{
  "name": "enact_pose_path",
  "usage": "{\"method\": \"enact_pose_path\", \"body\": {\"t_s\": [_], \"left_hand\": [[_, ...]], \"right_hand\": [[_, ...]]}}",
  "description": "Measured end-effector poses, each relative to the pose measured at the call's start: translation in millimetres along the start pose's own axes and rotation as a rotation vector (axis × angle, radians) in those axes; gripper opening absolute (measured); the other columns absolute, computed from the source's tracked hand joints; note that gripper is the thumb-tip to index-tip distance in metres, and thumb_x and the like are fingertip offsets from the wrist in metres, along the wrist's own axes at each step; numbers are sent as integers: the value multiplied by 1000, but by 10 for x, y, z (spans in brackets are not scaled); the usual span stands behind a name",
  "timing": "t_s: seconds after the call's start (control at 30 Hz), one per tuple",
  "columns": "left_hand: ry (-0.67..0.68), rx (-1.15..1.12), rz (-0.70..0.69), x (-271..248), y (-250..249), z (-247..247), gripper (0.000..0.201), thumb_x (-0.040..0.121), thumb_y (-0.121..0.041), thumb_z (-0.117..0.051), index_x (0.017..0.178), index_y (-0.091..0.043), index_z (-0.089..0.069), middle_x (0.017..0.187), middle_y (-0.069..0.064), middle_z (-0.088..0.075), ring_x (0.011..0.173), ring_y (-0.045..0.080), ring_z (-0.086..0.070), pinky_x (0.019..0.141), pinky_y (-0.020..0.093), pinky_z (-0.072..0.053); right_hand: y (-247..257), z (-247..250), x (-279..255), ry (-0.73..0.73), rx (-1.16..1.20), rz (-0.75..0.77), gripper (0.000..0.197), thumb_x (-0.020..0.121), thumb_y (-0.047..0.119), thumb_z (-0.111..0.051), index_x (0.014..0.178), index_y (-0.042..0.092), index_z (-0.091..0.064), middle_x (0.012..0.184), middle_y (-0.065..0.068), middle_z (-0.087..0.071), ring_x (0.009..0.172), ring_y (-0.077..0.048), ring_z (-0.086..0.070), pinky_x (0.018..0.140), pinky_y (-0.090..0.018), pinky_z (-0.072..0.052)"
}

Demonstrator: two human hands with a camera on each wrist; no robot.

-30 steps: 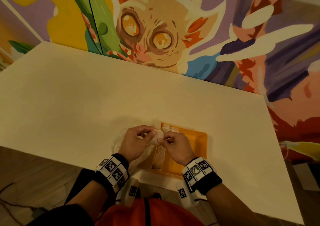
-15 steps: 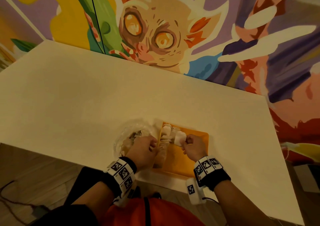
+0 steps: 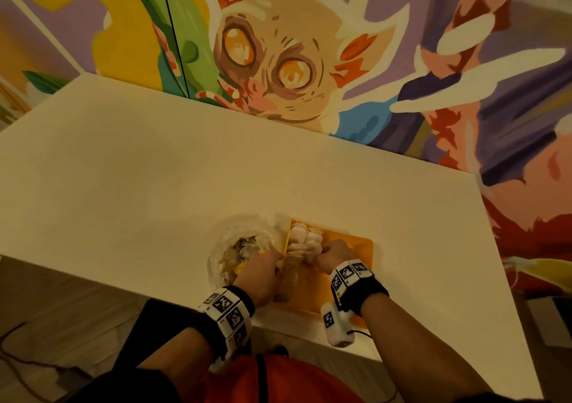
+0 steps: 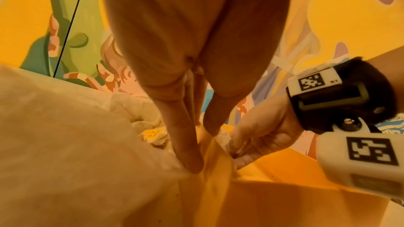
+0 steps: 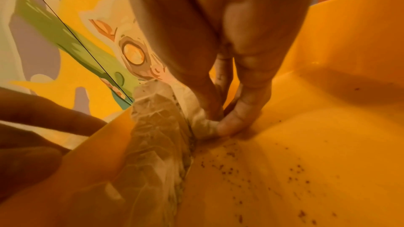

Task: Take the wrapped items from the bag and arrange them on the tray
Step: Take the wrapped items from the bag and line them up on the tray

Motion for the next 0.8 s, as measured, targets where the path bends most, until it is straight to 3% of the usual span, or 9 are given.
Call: {"method": "enact_pose_path", "body": {"t_s": [0.07, 0.13, 0.23, 0.3, 0.37, 0.43, 0.53, 0.7, 0.8], "left_hand": [[16, 16, -5, -31, -46, -6, 36, 98, -18, -50, 134, -14, -51, 123, 13, -60, 110, 23, -58, 96, 37, -49], [38, 31, -20, -60, -96, -14, 35, 98, -18, -48, 132, -11, -52, 123, 14, -60, 113, 28, -55, 97, 42, -47], [33, 15, -44, -73, -143, 16, 35, 99, -14, -46, 133, -9, -54, 123, 14, -62, 112, 28, -57, 96, 38, -47], [22, -6, -59, -72, -164, 43, 35, 98, -11, -47, 132, -9, -55, 121, 13, -63, 109, 25, -60, 91, 32, -49], [26, -13, -74, -71, -176, 48, 35, 98, -10, -48, 132, -11, -56, 120, 12, -64, 107, 24, -61, 89, 30, -49], [41, 0, -76, -65, -171, 40, 37, 97, -9, -47, 133, -14, -56, 119, 11, -65, 106, 23, -61, 90, 31, -50], [61, 20, -72, -49, -132, 10, 40, 97, -7, -48, 135, -17, -54, 120, 10, -64, 107, 22, -60, 92, 32, -51], [5, -24, -46, -69, -35, 74, 38, 96, -16, -55, 133, -17, -56, 119, 4, -66, 106, 14, -61, 90, 22, -50], [-160, -48, -68, -133, -7, 368, 25, 92, -25, -61, 115, -20, -68, 104, -7, -70, 92, 4, -64, 84, 14, -49]], "right_hand": [[1, 0, 23, -16, -29, -24, 8, 84, 18, -68, 85, 10, -70, 71, -3, -60, 55, -13, -49, 41, -19, -32], [28, -18, 76, -31, -16, -13, 9, 83, 19, -68, 88, 12, -72, 80, -3, -67, 60, -14, -54, 43, -20, -37], [70, -134, 232, -18, 28, 51, 16, 77, 28, -71, 93, 23, -71, 90, -1, -73, 74, -16, -66, 61, -28, -57], [91, -152, 283, -22, 34, 82, 27, 74, 27, -74, 100, 23, -69, 95, 0, -73, 80, -17, -67, 71, -32, -59], [161, -117, 191, -13, 23, 84, 29, 74, 24, -75, 102, 21, -68, 96, -2, -70, 81, -20, -66, 60, -27, -54], [154, -74, 143, -20, -60, 55, 20, 78, 29, -74, 95, 19, -70, 92, -4, -70, 73, -19, -60, 45, -21, -39], [147, -91, 161, -21, -52, 55, 16, 80, 29, -72, 92, 18, -71, 93, -6, -71, 76, -22, -63, 43, -20, -34], [91, -118, 182, 6, 45, 53, 21, 80, 21, -69, 99, 13, -68, 91, -9, -71, 82, -27, -68, 64, -32, -56], [-34, -58, 123, -13, 207, -7, 31, 80, 20, -68, 108, 15, -56, 94, -10, -69, 80, -26, -69, 71, -38, -61]]}}
Point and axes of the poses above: each hand's wrist, its own x-axis towards the middle knuckle, its own z-axis out of the back of the hand, y = z × x, the point moved 10 cm from there along x, towards the middle knuckle
